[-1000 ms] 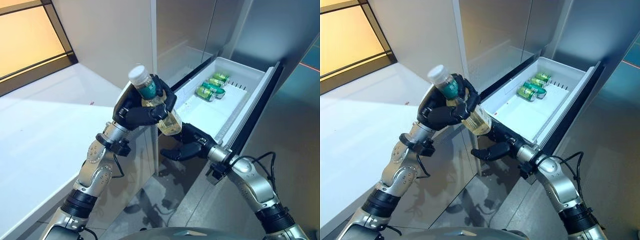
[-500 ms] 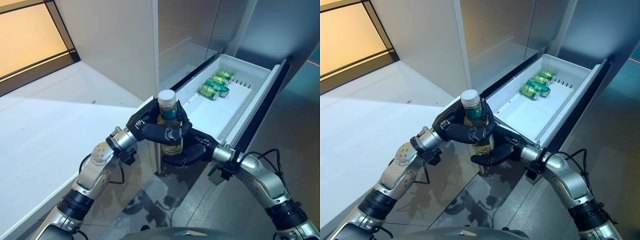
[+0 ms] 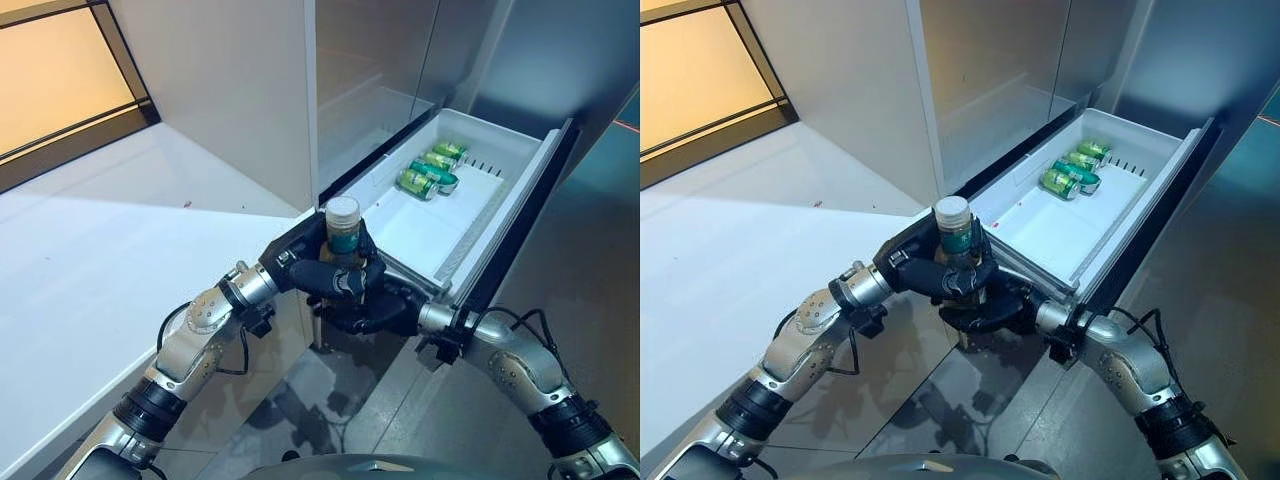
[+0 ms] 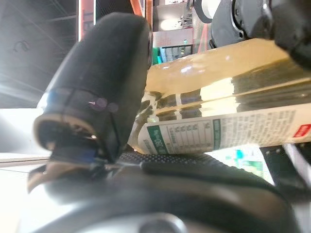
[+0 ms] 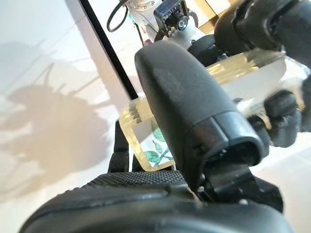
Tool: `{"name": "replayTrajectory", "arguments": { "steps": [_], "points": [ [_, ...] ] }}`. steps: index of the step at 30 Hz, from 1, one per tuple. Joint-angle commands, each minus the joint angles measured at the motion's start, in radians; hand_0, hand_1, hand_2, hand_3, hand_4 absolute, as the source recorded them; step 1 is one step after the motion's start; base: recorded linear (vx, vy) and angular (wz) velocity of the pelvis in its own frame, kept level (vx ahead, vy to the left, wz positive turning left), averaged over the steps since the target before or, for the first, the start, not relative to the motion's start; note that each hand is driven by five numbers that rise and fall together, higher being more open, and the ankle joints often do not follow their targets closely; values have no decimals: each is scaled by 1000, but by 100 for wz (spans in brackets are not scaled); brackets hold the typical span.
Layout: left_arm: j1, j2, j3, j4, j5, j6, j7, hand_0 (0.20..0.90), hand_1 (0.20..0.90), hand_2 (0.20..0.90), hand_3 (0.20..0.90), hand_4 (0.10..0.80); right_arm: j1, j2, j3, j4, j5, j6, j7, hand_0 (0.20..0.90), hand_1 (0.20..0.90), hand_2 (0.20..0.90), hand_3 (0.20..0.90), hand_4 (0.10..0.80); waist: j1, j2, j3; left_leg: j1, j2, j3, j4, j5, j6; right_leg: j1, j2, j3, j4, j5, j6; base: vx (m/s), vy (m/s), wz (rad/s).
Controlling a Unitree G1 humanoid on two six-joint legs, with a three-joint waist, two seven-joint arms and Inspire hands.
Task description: Put drinks into fridge and close the fridge
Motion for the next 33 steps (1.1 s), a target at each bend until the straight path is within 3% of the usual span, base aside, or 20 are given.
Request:
{"name": "replayTrajectory", "arguments": {
  "steps": [1,2,3,4,5,6,7,11,18,27,33],
  "points": [
    [-145,-77,-38,6,-16,-112,-18,300,300,300,200,100,-129,149,-17,-145,220,-129,15,300,300,300,200,100,-2,2,-63,7,-22,10,35,-99,22,-64,37,-3,91,-26,44,0,0,0],
    [-144,-78,-45,6,-12,-126,-31,300,300,300,200,100,-131,148,-21,-142,222,-134,-11,300,300,300,200,100,-2,3,-63,6,-22,9,36,-100,22,-64,37,-4,90,-26,44,0,0,0],
    [-142,-80,-48,-2,-9,-129,-36,467,467,467,395,295,-133,150,-23,-138,204,-153,-35,300,300,300,200,100,-2,4,-64,6,-22,8,35,-99,22,-64,38,-4,90,-26,43,0,0,0],
    [-142,-81,-53,-7,0,-136,-37,549,549,549,491,391,-138,147,-27,-135,196,-166,-58,300,300,300,200,100,-2,5,-65,7,-23,7,33,-99,22,-64,38,-4,88,-26,43,0,0,0],
    [-143,-81,-59,-10,12,-139,-44,582,582,582,529,429,-144,144,-32,-133,188,-179,-83,300,300,300,200,100,-2,5,-65,6,-22,9,35,-100,23,-63,37,-5,89,-26,42,0,0,0],
    [-141,-80,-64,-13,22,-142,-52,787,787,787,768,668,-153,138,-44,-129,161,-204,-112,300,300,300,200,100,-3,5,-64,6,-22,9,36,-101,23,-64,37,-5,89,-26,42,0,0,0],
    [-141,-80,-66,-15,28,-142,-57,900,900,900,900,800,-159,133,-52,-126,152,-214,-126,300,300,300,200,100,-3,5,-65,6,-22,9,35,-101,23,-63,37,-5,89,-26,41,0,0,0],
    [-138,-87,-65,-22,1,-126,-45,900,900,900,900,800,-244,77,-119,-97,-17,-298,-262,300,300,300,200,100,-1,4,-63,7,-23,7,35,-105,23,-63,39,-3,88,-26,38,0,0,0],
    [-95,-118,-66,34,29,-110,61,900,900,900,900,800,-462,-47,-201,17,-129,-258,-443,300,300,300,200,100,20,-11,-58,9,-23,10,40,-117,20,-55,43,-31,89,-36,27,5,0,0],
    [44,-92,-120,145,33,-64,46,900,900,900,900,800,-654,-249,-269,308,-67,-266,-550,300,300,300,200,100,66,-32,-50,-9,-26,-9,71,-126,12,-52,40,-65,107,-51,14,16,-2,8],
    [148,-48,-196,236,14,-10,-28,900,900,900,900,800,-787,-377,-227,631,-14,-296,-544,300,300,300,200,100,109,-38,-44,-24,-25,-13,87,-121,2,-47,33,-107,110,-58,6,41,-9,16]
  ]
}}
